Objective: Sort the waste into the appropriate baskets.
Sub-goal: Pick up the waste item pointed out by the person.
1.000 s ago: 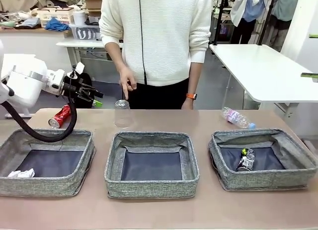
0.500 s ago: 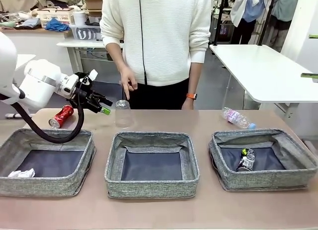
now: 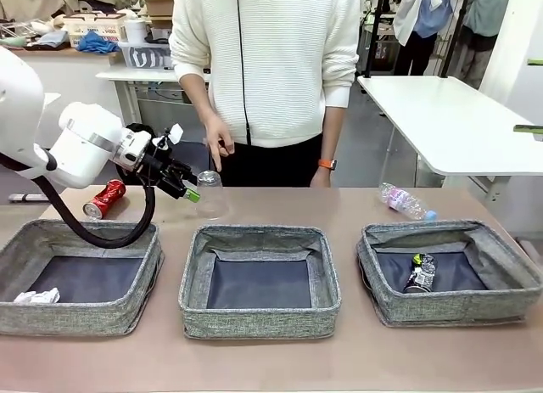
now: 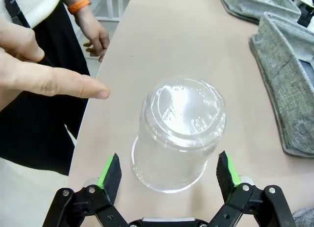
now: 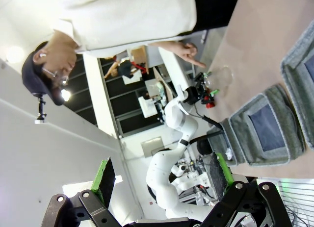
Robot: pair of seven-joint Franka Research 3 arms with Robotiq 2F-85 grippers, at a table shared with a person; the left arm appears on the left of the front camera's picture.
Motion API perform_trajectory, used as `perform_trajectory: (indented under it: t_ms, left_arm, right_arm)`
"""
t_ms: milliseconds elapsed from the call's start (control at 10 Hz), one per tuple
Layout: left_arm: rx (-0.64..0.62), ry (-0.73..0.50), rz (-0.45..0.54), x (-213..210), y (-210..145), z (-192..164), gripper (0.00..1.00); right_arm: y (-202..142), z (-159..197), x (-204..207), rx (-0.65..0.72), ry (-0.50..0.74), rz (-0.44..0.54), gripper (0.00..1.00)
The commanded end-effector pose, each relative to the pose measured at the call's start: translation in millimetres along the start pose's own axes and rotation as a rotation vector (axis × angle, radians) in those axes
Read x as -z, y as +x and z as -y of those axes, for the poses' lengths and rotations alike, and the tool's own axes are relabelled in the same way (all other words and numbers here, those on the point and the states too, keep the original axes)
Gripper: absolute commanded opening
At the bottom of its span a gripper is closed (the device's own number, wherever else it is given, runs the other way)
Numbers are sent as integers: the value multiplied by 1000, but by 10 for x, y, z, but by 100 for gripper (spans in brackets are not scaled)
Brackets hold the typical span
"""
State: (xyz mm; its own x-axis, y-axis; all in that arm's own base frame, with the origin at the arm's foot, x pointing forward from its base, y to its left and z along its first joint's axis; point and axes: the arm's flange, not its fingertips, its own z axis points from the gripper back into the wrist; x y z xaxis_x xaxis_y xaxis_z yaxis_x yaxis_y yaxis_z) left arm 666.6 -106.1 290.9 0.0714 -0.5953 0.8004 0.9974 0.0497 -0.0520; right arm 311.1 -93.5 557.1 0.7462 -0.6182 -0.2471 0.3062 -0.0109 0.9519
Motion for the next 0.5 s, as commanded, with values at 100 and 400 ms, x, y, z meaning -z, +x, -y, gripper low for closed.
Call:
perform_trajectory:
  t_ms: [100, 400]
  left_arm:
    - [-32, 6, -9, 137, 56, 56, 100]
    - [-40, -24, 23, 271, 127, 102, 100]
  right_arm:
    - [18, -16, 22, -21, 25, -5, 100]
    - [18, -16, 22, -21, 25, -5, 100]
